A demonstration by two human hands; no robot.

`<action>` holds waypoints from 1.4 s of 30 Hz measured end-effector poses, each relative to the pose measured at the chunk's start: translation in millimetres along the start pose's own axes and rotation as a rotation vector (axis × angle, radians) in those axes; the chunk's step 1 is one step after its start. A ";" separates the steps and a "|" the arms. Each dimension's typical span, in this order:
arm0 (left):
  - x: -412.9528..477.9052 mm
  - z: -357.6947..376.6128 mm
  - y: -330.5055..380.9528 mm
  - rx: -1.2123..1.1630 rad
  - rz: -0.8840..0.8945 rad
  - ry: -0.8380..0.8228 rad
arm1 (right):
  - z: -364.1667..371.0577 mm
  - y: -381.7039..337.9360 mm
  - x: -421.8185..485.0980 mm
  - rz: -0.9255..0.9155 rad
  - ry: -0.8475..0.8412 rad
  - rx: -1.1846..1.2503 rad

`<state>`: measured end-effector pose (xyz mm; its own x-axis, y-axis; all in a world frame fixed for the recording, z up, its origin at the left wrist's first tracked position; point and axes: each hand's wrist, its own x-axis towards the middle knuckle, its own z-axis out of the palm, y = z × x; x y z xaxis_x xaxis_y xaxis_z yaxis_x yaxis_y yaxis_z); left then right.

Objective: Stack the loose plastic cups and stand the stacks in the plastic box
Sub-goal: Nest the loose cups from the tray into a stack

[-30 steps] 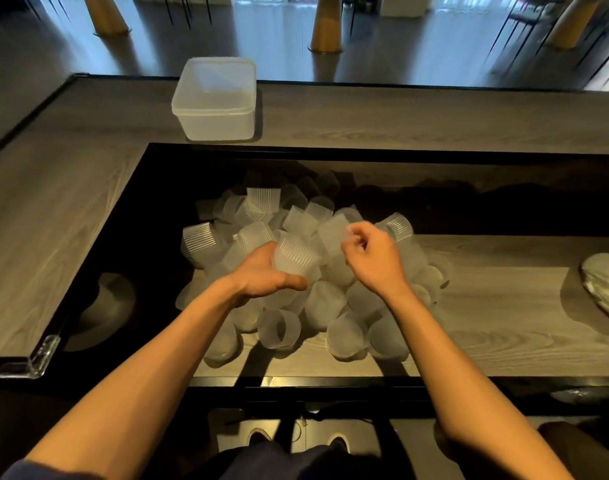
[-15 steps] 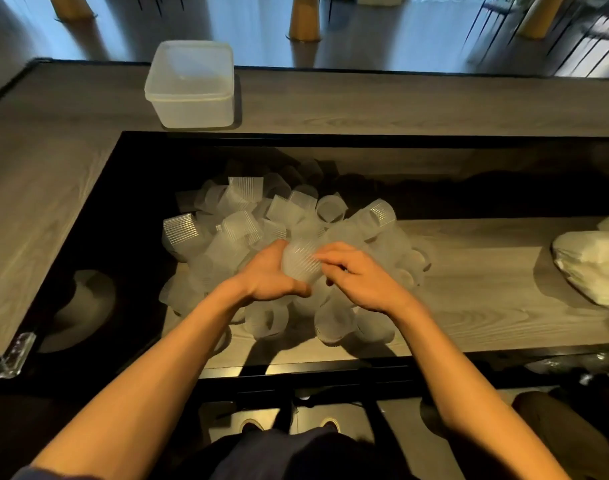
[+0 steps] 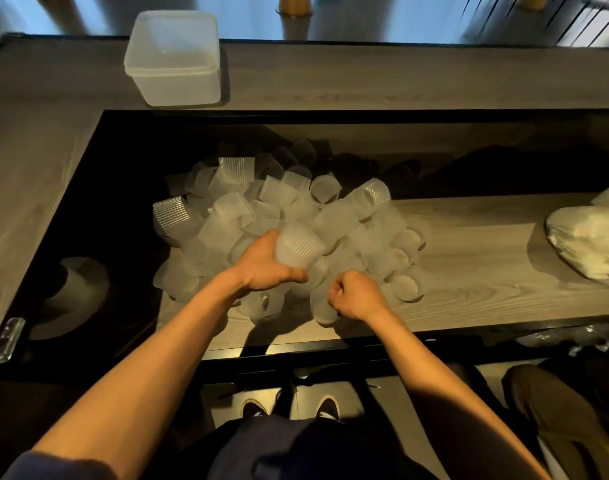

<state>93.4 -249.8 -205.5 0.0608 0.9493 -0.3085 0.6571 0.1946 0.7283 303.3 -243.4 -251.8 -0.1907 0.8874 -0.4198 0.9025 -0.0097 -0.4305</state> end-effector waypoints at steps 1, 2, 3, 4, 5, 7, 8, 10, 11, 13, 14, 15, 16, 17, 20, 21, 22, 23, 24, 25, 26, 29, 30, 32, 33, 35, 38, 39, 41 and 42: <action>0.7 -0.3 -0.1 0.005 0.000 0.008 | -7.2 -1.4 -1.2 -0.006 0.028 0.018; 1.2 -1.0 0.0 0.011 -0.001 0.016 | -17.0 -2.7 -3.0 -0.016 0.056 0.052; 1.7 -1.7 0.0 0.013 -0.004 0.019 | -29.1 -4.1 -5.2 -0.029 0.091 0.107; 2.1 -1.7 -0.2 0.013 -0.007 0.017 | -42.5 -6.1 -7.9 -0.049 0.140 0.183; 2.4 -1.3 -0.4 0.015 -0.013 0.009 | -55.6 -8.3 -11.2 -0.082 0.212 0.271; 3.0 0.9 0.2 0.017 -0.020 -0.014 | -79.3 -14.2 -20.4 -0.195 0.383 0.407; 3.4 2.5 1.5 0.018 -0.017 -0.024 | -88.3 -17.3 -25.6 -0.264 0.428 0.436; 4.3 6.0 6.4 0.026 0.002 -0.041 | -97.6 -23.3 -33.4 -0.371 0.414 0.445; 4.9 7.6 9.7 0.031 0.017 -0.047 | -99.0 -25.4 -35.1 -0.401 0.381 0.424; 6.9 10.2 16.5 0.024 0.042 -0.058 | -96.9 -28.3 -37.1 -0.428 0.299 0.373; 7.9 10.6 19.5 0.010 0.046 -0.059 | -94.2 -28.0 -36.5 -0.428 0.249 0.360; 8.4 10.4 22.3 -0.003 0.049 -0.057 | -91.1 -26.7 -35.5 -0.428 0.197 0.350; 8.9 10.1 24.0 -0.007 0.052 -0.052 | -88.8 -25.7 -35.5 -0.434 0.143 0.341; 9.7 9.6 24.0 0.000 0.056 -0.046 | -88.5 -24.3 -35.8 -0.444 0.112 0.331; 9.2 8.9 22.4 -0.015 0.067 -0.046 | -88.1 -12.5 -35.2 -0.405 0.220 0.497; 9.5 10.4 20.8 -0.030 0.067 -0.045 | -86.1 -5.4 -33.3 -0.322 0.296 0.573; 9.1 12.2 19.8 -0.038 0.064 -0.042 | -81.3 3.8 -30.4 -0.218 0.360 0.591; 7.9 14.8 19.4 -0.034 0.056 -0.040 | -74.4 13.4 -26.8 -0.112 0.387 0.530; 6.3 17.9 19.8 -0.023 0.047 -0.036 | -65.7 24.3 -23.7 -0.021 0.359 0.414; 4.9 21.0 20.6 -0.011 0.041 -0.031 | -56.5 34.2 -22.4 0.061 0.299 0.270; 3.8 24.0 21.6 -0.007 0.038 -0.028 | -46.8 41.8 -22.7 0.117 0.222 0.158; 4.6 31.1 24.7 -0.036 0.038 -0.044 | -23.3 53.8 -23.3 0.190 0.070 -0.023; 5.8 33.1 25.0 -0.043 0.047 -0.054 | -17.3 55.2 -23.6 0.190 0.069 -0.054; 7.6 36.4 25.5 -0.038 0.065 -0.064 | -10.6 55.1 -22.4 0.172 0.089 -0.095; 8.3 37.2 25.6 -0.037 0.068 -0.063 | -9.9 54.9 -23.2 0.159 0.107 -0.096; 9.1 37.0 26.0 -0.030 0.066 -0.057 | -17.3 52.6 -25.5 0.142 0.178 -0.049; 10.7 35.6 27.0 -0.011 0.067 -0.056 | -48.3 41.1 -33.1 0.101 0.356 0.024; 11.0 35.2 27.5 -0.003 0.068 -0.060 | -60.5 35.3 -36.6 0.058 0.439 0.088; 10.8 35.2 29.2 0.016 0.066 -0.069 | -81.6 22.0 -45.2 -0.058 0.570 0.273; 10.7 35.2 29.7 0.022 0.066 -0.073 | -89.2 16.6 -49.1 -0.118 0.592 0.344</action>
<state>140.0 -242.5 -208.7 0.1587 0.9391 -0.3049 0.6659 0.1262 0.7353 362.1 -246.0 -167.1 0.0512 0.9927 0.1095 0.6964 0.0431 -0.7163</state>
